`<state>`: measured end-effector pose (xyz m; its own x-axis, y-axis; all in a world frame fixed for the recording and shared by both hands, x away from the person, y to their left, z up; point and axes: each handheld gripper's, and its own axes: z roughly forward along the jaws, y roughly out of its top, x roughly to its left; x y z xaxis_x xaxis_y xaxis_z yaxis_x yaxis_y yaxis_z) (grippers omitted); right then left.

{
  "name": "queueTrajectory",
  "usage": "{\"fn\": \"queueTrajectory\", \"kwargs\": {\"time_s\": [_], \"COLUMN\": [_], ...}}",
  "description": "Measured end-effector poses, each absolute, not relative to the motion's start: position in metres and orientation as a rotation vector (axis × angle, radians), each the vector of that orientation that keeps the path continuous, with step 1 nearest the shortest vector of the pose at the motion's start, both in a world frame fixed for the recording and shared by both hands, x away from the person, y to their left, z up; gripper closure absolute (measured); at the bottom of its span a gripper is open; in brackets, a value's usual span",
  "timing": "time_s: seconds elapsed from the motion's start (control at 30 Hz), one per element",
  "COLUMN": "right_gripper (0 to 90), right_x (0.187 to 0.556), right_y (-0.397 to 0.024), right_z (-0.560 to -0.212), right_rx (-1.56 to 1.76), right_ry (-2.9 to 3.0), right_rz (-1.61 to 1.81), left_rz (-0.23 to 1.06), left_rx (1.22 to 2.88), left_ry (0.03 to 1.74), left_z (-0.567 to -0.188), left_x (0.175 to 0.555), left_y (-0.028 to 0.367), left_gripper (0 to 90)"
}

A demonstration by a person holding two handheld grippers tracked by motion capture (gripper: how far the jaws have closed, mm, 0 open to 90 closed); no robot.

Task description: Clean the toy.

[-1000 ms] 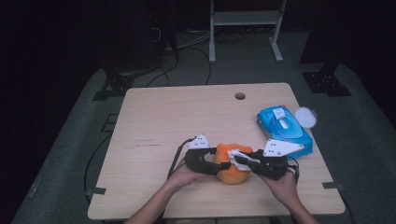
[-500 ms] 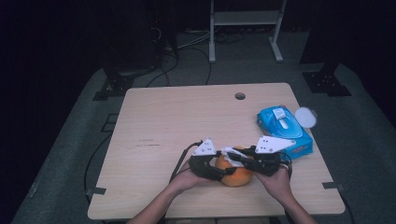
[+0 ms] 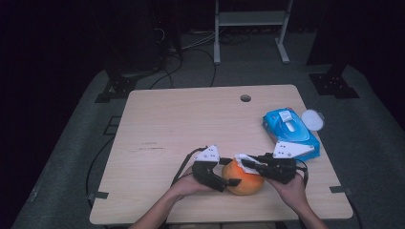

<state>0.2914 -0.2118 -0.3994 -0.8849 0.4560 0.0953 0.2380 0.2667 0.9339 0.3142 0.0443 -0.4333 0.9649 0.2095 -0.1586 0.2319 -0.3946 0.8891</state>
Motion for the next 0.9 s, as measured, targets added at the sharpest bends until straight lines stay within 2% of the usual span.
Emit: {"fn": "queueTrajectory", "kwargs": {"time_s": [0.07, 0.2, 0.5, 0.67, 0.9], "right_gripper": [79.3, 79.3, 79.4, 79.4, 79.4], "right_x": [0.287, 0.289, 0.299, 0.292, 0.285], "right_y": [-0.209, -0.200, -0.217, -0.243, -0.259], "right_z": [-0.396, -0.394, -0.409, -0.413, -0.416], "right_rx": [0.639, 0.625, 0.764, 0.839, 0.891], "right_ry": [2.338, 2.355, 2.367, 2.341, 2.325], "right_rz": [1.670, 1.653, 1.662, 1.629, 1.628], "left_rz": [-0.011, 0.013, 0.046, 0.047, 0.038], "left_rx": [2.012, 2.040, 2.067, 2.072, 2.062], "left_ry": [0.283, 0.222, 0.173, 0.167, 0.180], "left_z": [-0.432, -0.432, -0.432, -0.431, -0.432], "left_x": [0.310, 0.303, 0.299, 0.300, 0.303], "left_y": [0.040, 0.036, 0.034, 0.034, 0.035], "left_gripper": [29.0, 32.4, 33.4, 33.4, 33.4]}}
